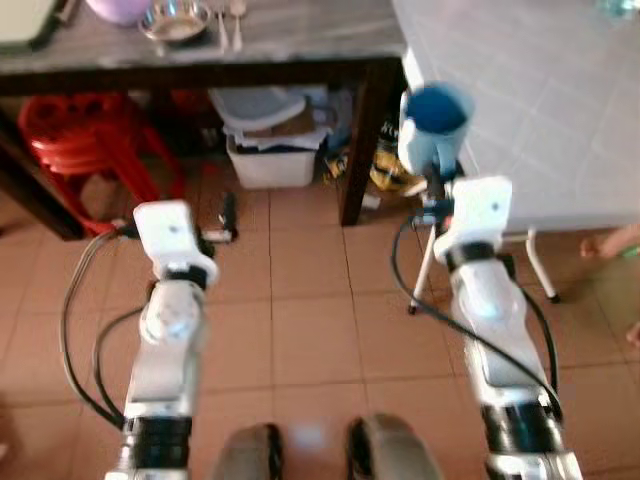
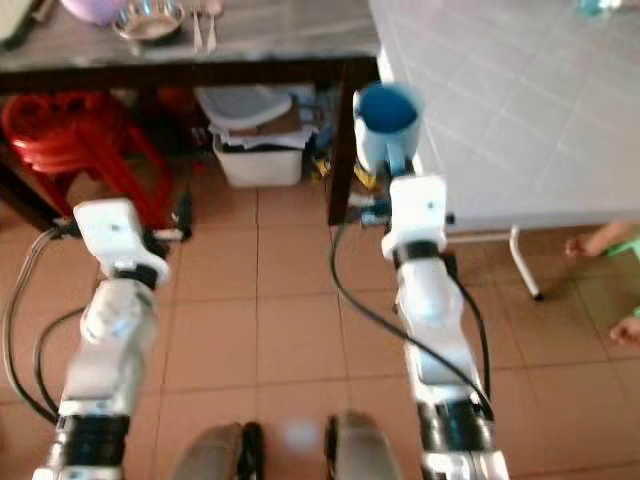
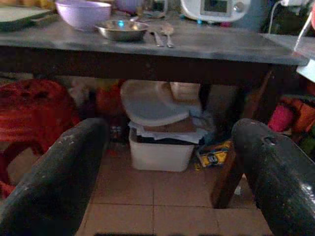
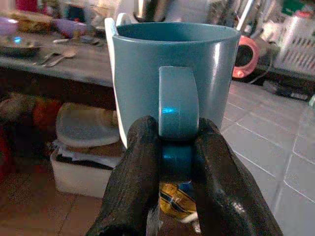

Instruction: Setting the table

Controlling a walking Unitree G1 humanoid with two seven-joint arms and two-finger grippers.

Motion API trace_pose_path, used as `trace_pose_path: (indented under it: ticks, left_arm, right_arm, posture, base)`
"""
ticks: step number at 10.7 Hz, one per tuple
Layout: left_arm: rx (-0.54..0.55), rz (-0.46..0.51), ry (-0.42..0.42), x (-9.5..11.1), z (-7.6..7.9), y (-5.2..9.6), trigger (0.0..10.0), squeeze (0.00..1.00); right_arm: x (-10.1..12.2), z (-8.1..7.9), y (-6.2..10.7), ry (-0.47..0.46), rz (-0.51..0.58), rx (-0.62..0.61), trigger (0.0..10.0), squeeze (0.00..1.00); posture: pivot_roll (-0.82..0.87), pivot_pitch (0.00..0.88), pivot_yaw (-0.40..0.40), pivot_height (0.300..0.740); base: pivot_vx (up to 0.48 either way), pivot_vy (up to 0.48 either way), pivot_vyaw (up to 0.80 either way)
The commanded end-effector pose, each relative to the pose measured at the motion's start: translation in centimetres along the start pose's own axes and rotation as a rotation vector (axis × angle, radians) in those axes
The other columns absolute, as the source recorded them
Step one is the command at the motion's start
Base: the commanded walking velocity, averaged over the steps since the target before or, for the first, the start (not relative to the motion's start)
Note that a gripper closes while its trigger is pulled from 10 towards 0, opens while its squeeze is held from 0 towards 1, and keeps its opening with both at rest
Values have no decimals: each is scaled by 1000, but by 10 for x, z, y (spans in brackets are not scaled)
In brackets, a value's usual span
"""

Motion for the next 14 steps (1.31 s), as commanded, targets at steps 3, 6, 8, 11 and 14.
trace_pose_path:
  ticks: [3,6,8,11,14]
  left_arm:
    - [-41,-14,13,-2,13,0,10000,0]
    - [-37,-26,30,-5,16,-1,10000,0]
    - [-53,-24,41,-5,23,-1,10000,0]
    - [-81,-9,62,-2,26,-1,10000,0]
    - [-101,40,97,15,34,-3,10000,0]
  right_arm:
    - [-6,7,2,-18,-43,-40,10000,0]
    - [-11,3,4,-15,-73,-12,10000,0]
    - [-6,1,3,3,-52,-4,10000,0]
    - [4,8,0,7,-4,-37,10000,0]
    - [30,12,-8,89,108,-46,10000,0]
  posture:
    - [-44,215,22,740]
    - [-49,216,12,740]
    - [-55,220,13,740]
    - [-51,225,13,740]
    - [-51,223,11,740]
  base:
    - [480,0,0]
    - [480,0,0]
    - [480,0,800]
    - [480,0,223]
    - [480,0,0]
Point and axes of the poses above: a point about 5 cm out from each wrist's last joint towards the gripper, its own y axis pointing back from the gripper into the wrist, its own x axis along the axis of the wrist's last joint, z = x × y, the point moved 5 cm from there along -y, pointing out of the wrist towards the gripper, and after that the axes turned 2 degrees about -y, right-handed, at the moved point
